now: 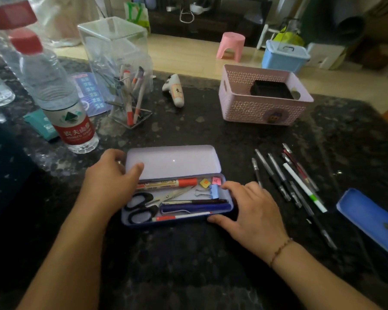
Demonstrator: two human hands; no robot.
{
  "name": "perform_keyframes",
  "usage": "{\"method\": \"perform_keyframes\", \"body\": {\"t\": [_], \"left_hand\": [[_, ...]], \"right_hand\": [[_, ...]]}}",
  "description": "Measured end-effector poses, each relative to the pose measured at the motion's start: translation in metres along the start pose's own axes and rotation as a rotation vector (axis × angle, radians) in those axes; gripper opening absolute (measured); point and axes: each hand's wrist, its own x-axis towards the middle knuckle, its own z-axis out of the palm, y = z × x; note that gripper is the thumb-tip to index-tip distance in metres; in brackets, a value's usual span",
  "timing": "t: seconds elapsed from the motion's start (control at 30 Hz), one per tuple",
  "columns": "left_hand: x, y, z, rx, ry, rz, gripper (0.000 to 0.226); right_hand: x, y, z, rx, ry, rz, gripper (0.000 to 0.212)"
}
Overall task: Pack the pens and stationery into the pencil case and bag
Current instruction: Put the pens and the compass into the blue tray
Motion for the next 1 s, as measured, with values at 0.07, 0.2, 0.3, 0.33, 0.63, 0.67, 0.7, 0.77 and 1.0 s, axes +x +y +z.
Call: {"method": "perform_keyframes", "body": {"t": [0.07,0.2,0.3,0.33,0.63,0.67,0.7,0.77,1.0], "left_hand": [[-0.002,0.005,0.004,-0.029,0.009,0.028,0.054],[0.000,0.002,0.015,0.024,0.018,0.074,0.056],[0.002,0.000,0.022,0.166,0.077,0.162,0.051],[0.001,0.000,0.024,0.216,0.113,0.203,0.047],[-0.060,0.040,0.064,0.256,0.027,0.896,0.027],[-0.066,0.041,0.068,0.265,-0.003,0.965,0.032],[-0.071,0.042,0.070,0.275,-0.027,1.019,0.036],[-0.082,0.048,0.078,0.261,-0.067,1.091,0.036],[-0.143,0.152,0.207,0.316,-0.341,1.525,0.025]], "right_hand": [[0.005,-0.003,0.000,0.007,-0.024,0.030,0.068],[0.007,-0.002,-0.008,0.030,-0.118,0.050,0.072],[-0.012,0.024,-0.025,-0.034,0.000,-0.026,0.055],[-0.022,0.040,-0.031,-0.058,0.064,-0.008,0.042],[-0.101,0.138,-0.055,0.003,-0.172,0.524,0.021],[-0.108,0.140,-0.056,0.004,-0.168,0.519,0.018],[-0.116,0.144,-0.059,0.000,-0.155,0.517,0.015],[-0.139,0.158,-0.072,-0.013,-0.122,0.565,0.018],[-0.219,0.250,-0.107,0.021,0.131,0.800,0.020]]}}
